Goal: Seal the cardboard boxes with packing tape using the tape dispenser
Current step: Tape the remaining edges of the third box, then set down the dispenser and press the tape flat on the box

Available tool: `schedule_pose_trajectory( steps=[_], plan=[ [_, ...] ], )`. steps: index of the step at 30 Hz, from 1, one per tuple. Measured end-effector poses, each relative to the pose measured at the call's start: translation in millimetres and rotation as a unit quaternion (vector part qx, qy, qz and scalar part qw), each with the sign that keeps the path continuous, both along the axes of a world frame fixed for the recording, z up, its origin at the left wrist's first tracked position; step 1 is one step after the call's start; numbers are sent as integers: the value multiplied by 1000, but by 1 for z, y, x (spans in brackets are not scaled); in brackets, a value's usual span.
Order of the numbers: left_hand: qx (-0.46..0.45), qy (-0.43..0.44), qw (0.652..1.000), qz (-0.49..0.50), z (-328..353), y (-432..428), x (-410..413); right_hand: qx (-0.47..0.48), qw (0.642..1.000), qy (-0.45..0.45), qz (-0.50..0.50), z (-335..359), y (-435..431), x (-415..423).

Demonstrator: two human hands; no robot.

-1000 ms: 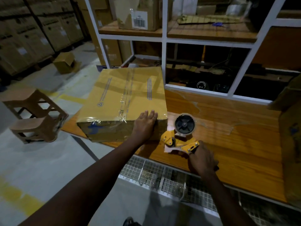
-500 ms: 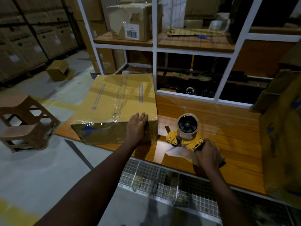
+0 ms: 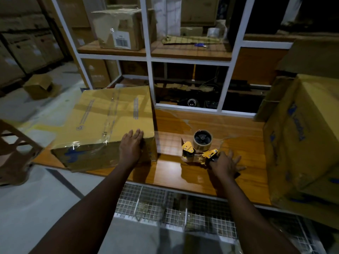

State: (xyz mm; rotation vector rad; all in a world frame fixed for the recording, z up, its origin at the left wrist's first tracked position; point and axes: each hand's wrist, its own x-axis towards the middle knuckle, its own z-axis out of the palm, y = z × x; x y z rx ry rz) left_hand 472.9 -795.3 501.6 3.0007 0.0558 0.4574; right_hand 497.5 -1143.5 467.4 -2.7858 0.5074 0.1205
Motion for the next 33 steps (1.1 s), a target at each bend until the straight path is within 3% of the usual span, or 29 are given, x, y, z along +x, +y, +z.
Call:
schedule_pose_trajectory(
  steps=[10, 13, 16, 19, 23, 27, 30, 33],
  plan=[
    [11, -6, 1000, -10, 0, -1, -1, -27, 998, 52, -4, -22, 4, -3],
    [12, 19, 1000, -15, 4, -2, 0, 23, 998, 52, -26, -13, 11, -3],
    [22, 11, 999, -46, 12, 8, 0, 73, 997, -11, -12, 5, 41, -6],
    [-26, -40, 996, -69, 24, 27, -9, 68, 992, -95, 51, 32, 96, -8],
    [-114, -110, 986, -56, 44, 85, -29, 90, 973, -132, 167, 70, 185, -7],
    [-235, -137, 961, 52, 60, 164, -52, 93, 943, -154, 280, 95, 283, -12],
    [-277, -161, 939, 126, 59, 219, -69, 96, 916, -141, 362, 100, 347, -20],
    [-346, -149, 900, 219, 46, 267, -84, 101, 888, -117, 432, 97, 398, -25]
  ],
)
